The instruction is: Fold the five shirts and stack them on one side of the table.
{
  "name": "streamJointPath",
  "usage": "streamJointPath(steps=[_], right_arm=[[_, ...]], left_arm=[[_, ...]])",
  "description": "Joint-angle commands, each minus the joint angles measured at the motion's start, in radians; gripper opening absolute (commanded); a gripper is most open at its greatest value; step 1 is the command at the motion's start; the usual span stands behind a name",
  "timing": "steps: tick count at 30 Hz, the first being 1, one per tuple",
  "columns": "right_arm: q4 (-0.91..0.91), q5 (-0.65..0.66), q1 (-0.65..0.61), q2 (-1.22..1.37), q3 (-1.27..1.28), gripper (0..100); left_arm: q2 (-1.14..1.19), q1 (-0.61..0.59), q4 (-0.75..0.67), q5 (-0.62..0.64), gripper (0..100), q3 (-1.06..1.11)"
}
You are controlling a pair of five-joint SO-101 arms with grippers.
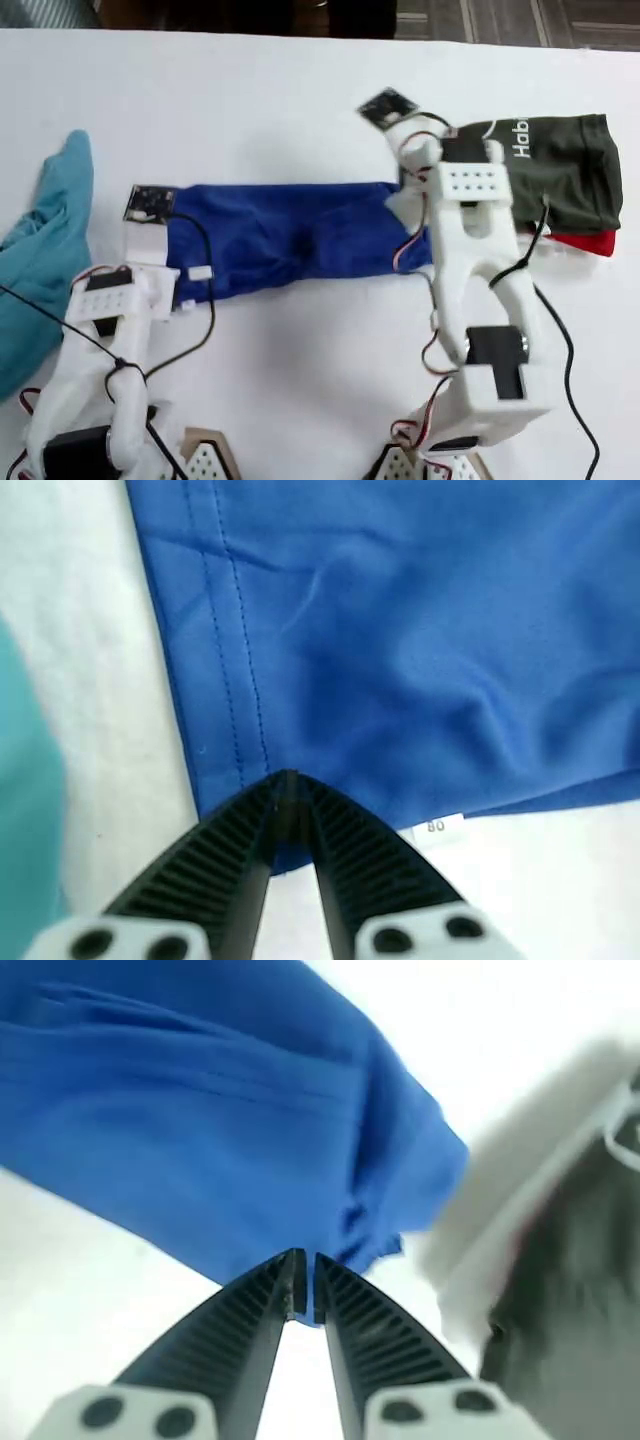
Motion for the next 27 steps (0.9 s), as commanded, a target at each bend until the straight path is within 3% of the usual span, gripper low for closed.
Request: streamJointPath(steps=[1, 5, 10, 21, 27], right_arm=[[0.010, -0.097, -0.127, -0.087, -0.003, 2.1], [-0.051, -0.204, -0.275, -0.042, 0.025, 2.1], [-0.088, -0.216, -0.389, 0.045, 0.071, 2.1], [-0.082, -0.216, -0.417, 0.101, 0.123, 2.1], [-0.031, -0.216, -0.407, -0.047, 0.117, 2.1]], left_arm=[[-0.025, 0.000, -0.014, 0.008, 3, -0.002], [-0.025, 0.000, -0.014, 0.008, 3, -0.002], [-0.025, 0.000, -0.014, 0.008, 3, -0.002], [-0.025, 0.000, -0.014, 0.008, 3, -0.002], [-0.025, 0.000, -0.014, 0.009, 3, -0.002]])
